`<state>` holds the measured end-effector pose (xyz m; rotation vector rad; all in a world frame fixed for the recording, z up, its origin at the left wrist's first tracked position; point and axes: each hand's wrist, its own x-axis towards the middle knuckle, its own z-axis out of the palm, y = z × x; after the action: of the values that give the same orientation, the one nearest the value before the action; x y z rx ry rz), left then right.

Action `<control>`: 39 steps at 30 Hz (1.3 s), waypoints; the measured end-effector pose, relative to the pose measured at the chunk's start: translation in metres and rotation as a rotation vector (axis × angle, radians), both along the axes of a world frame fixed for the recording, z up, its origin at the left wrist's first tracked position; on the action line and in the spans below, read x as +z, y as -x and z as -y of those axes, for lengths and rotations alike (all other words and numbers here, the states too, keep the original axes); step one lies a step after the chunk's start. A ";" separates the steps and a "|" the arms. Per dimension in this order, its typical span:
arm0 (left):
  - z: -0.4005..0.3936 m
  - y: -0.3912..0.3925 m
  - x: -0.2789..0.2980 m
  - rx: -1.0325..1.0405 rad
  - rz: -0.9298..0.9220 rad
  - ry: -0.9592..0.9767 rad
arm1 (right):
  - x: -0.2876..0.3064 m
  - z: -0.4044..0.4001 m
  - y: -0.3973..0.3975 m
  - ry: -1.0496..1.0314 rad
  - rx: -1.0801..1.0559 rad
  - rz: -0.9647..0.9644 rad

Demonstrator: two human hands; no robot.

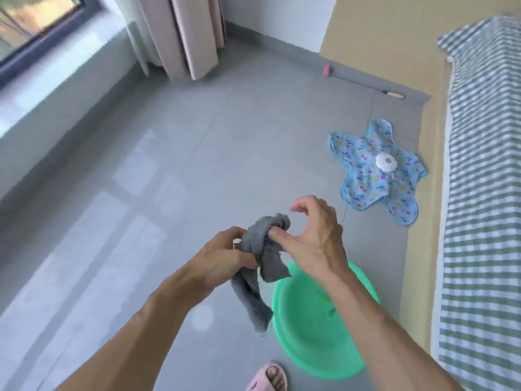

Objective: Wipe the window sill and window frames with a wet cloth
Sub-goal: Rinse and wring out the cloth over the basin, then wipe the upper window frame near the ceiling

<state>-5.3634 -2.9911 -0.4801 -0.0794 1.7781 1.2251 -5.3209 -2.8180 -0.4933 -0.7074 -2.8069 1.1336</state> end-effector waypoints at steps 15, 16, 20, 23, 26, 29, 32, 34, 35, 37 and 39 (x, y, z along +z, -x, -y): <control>0.411 -0.164 0.046 0.858 0.120 -0.121 | 0.047 0.432 -0.052 0.426 0.853 0.461; 0.420 -0.172 0.047 0.942 0.220 -0.281 | 0.050 0.441 -0.055 0.467 0.917 0.516; 0.506 -0.238 0.045 1.310 0.204 -0.375 | 0.068 0.551 -0.084 0.248 1.272 0.559; 0.553 -0.275 0.044 1.615 0.034 -0.263 | 0.071 0.617 -0.103 0.254 1.236 0.476; 0.596 -0.310 0.050 1.782 -0.114 -0.183 | 0.070 0.681 -0.135 0.444 1.159 0.569; 0.625 -0.336 0.052 1.926 -0.181 -0.041 | 0.061 0.723 -0.155 0.629 1.134 0.674; 0.651 -0.364 0.051 1.871 -0.213 0.195 | 0.048 0.760 -0.171 0.808 1.167 1.015; 0.669 -0.378 0.049 1.776 -0.200 0.373 | 0.041 0.784 -0.181 0.890 1.185 1.213; 0.676 -0.382 0.048 1.746 -0.190 0.438 | 0.040 0.794 -0.186 0.909 1.193 1.241; 0.693 -0.388 0.047 1.775 -0.178 0.496 | 0.038 0.816 -0.194 0.928 1.183 1.228; 0.711 -0.397 0.045 1.887 -0.174 0.465 | 0.035 0.838 -0.200 0.921 1.099 1.263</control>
<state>-4.9667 -3.7018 -0.4347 -2.3643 1.8558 1.8645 -5.1211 -3.6560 -0.4578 0.6371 -3.5155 3.2100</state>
